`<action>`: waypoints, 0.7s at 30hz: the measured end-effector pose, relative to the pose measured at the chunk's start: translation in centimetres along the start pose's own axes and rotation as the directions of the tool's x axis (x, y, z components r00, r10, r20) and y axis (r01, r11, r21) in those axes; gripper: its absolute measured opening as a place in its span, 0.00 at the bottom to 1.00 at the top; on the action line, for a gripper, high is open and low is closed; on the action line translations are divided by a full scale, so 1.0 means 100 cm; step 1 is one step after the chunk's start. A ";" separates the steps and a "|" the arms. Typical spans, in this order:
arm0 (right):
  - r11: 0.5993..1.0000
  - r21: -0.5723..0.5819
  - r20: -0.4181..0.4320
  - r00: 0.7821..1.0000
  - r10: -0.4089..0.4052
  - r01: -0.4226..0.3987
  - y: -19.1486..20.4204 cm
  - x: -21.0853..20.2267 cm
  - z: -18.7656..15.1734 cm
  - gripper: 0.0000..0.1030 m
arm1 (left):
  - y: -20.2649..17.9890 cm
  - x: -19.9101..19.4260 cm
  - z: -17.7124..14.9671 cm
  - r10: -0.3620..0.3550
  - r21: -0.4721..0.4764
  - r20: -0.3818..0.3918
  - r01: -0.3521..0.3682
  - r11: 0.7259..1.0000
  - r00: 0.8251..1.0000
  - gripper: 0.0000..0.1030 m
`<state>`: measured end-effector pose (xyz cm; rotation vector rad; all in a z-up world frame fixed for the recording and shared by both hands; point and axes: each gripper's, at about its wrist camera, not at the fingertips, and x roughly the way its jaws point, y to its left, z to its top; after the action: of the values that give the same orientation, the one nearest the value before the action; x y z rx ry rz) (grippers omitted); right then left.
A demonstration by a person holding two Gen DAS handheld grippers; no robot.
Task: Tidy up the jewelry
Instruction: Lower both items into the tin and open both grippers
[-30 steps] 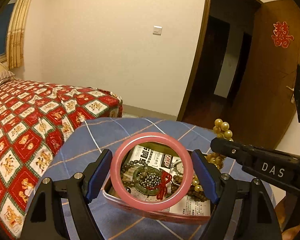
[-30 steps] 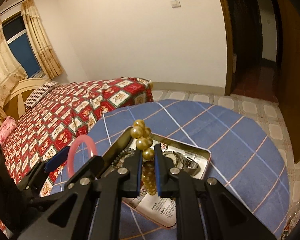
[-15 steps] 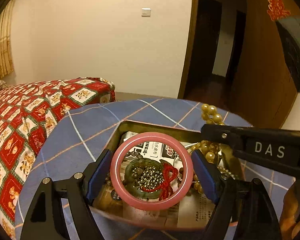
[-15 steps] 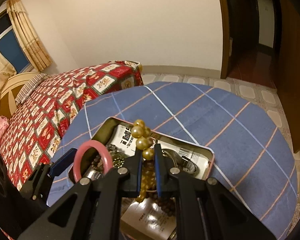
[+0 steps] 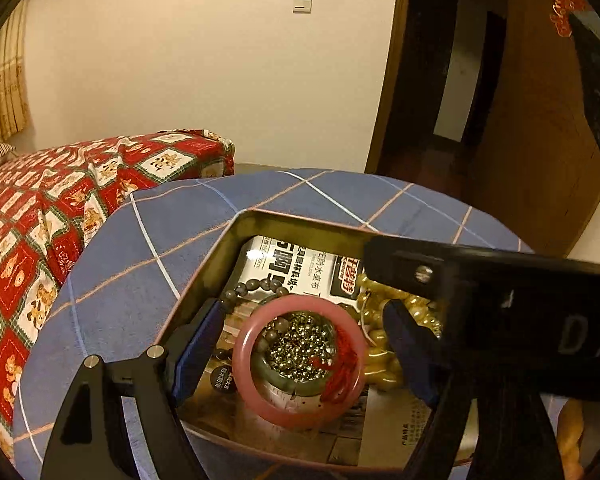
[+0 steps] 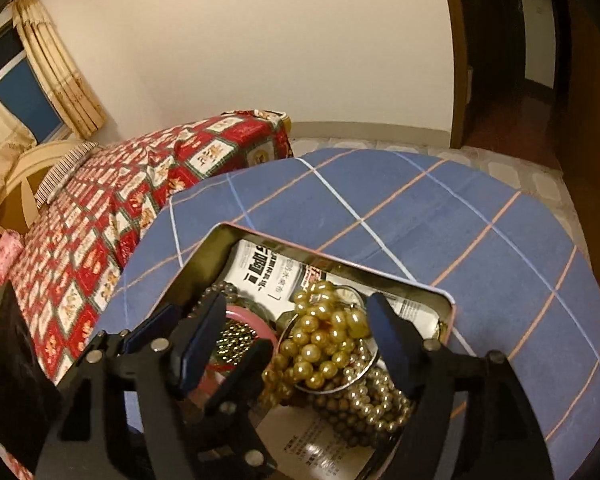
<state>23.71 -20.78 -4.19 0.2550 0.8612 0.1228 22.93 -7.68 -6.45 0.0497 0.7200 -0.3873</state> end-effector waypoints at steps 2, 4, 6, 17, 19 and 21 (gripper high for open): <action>1.000 0.013 0.011 1.000 0.009 -0.009 -0.001 -0.006 0.001 0.74 | 0.000 -0.004 0.003 0.004 0.000 0.011 -0.004 1.000 1.000 0.80; 1.000 0.019 0.023 1.000 0.013 -0.014 0.000 -0.013 0.002 0.74 | 0.000 -0.011 0.006 0.014 0.000 0.019 -0.014 1.000 1.000 0.82; 1.000 0.023 0.038 0.999 0.014 -0.015 0.003 -0.020 0.002 0.74 | 0.002 -0.020 0.006 0.023 -0.008 0.026 -0.023 1.000 0.999 0.83; 0.997 0.034 0.101 0.992 -0.079 0.076 0.005 -0.049 -0.028 0.84 | 0.018 -0.065 -0.017 0.120 -0.103 0.051 -0.115 0.988 0.991 0.83; 0.995 0.028 0.099 0.990 -0.100 0.098 0.006 -0.051 -0.038 0.84 | 0.019 -0.072 -0.025 0.145 -0.109 0.048 -0.139 0.984 0.988 0.83; 0.994 0.025 0.100 0.989 -0.111 0.109 0.007 -0.053 -0.045 0.84 | 0.018 -0.077 -0.032 0.165 -0.103 0.049 -0.159 0.982 0.985 0.83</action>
<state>16.85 -20.45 -2.91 0.2294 0.7739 -0.0020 16.23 -2.91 -3.99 0.0037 0.6725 -0.1960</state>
